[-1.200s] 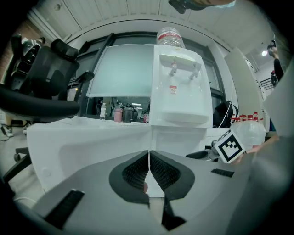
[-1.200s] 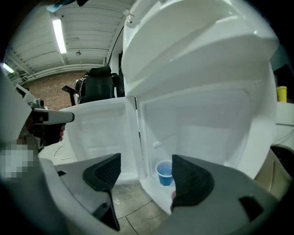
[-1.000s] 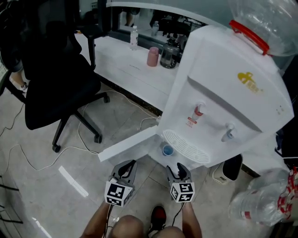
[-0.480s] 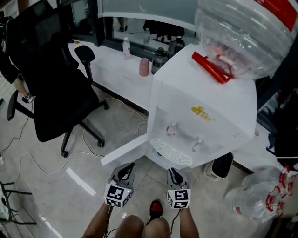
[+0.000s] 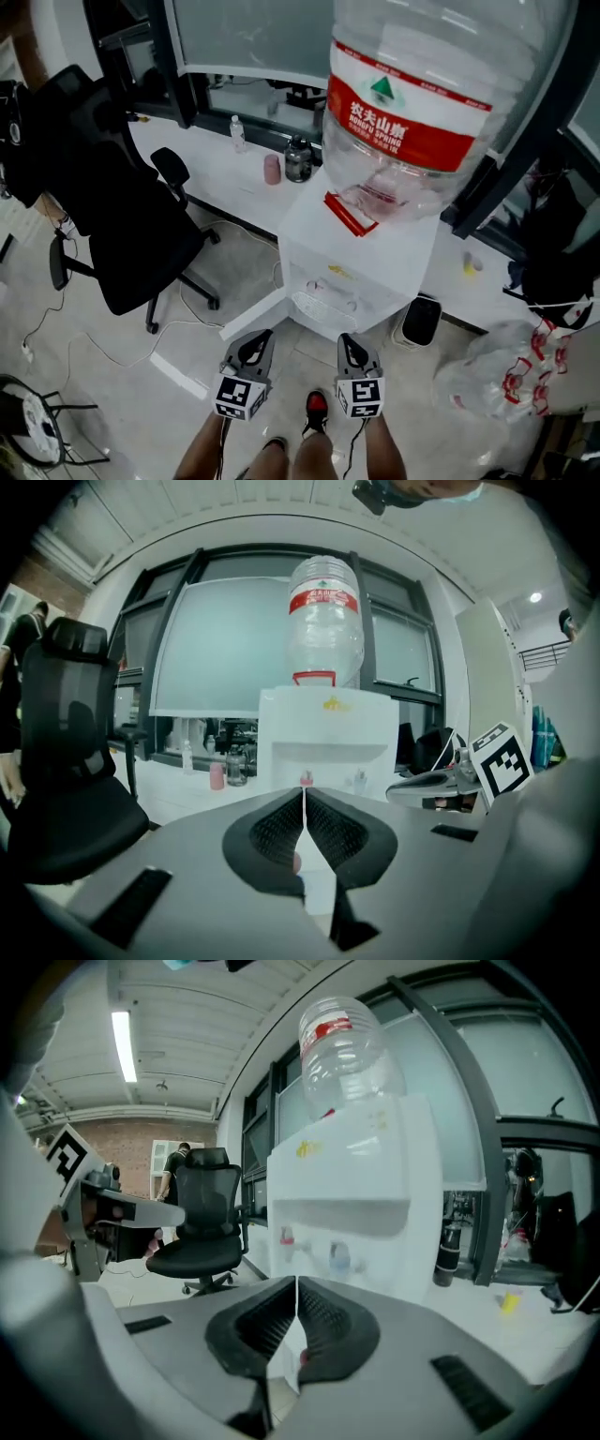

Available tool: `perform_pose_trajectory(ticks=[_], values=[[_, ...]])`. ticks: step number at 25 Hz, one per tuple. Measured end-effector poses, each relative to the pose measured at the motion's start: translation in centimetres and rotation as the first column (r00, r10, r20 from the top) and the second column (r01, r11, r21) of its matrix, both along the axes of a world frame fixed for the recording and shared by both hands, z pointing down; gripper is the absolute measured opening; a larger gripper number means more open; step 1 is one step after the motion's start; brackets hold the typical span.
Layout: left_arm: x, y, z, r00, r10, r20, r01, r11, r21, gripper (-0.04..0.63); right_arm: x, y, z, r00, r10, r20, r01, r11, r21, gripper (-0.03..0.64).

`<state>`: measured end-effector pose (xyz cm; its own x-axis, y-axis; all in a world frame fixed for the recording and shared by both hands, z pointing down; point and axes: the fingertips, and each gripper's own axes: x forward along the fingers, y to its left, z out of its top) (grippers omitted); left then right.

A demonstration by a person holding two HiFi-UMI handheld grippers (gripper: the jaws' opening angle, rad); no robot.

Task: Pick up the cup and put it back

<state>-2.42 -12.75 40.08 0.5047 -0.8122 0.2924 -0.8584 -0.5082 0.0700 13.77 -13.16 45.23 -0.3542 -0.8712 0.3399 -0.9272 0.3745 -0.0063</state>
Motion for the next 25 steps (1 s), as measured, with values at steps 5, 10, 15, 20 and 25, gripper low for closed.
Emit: perform_pose_trajectory(ticks=[5,10,15,20,25], values=[[0.7,0.5,-10.3,1.0,0.016,-0.007,-0.016,0.999,0.04,0.029,1.2,0.6,-10.3,0.999,0.033,0.0,-0.033,0.999,0.04,0.02],[0.6,1.6,-19.2,1.0,0.029,-0.004,-0.028,0.996,0.079,0.029,2.1,2.0,-19.5,0.998,0.062,-0.008,-0.061,0.995,0.076,0.02],[-0.5,2.7,-26.9,1.0,0.024,0.016,-0.026,0.989,0.143,0.029,4.1,3.6,-27.6,0.994,0.109,-0.017,-0.106,0.987,0.117,0.02],[-2.0,5.1,-32.6,1.0,0.021,0.01,-0.022,0.985,0.173,0.029,5.6,7.8,-33.0,0.987,0.161,-0.023,-0.157,0.98,0.124,0.02],[-4.1,7.7,-35.8,1.0,-0.003,0.001,0.002,0.981,0.195,0.029,5.9,12.1,-36.7,0.98,0.195,-0.029,-0.189,0.969,0.157,0.02]])
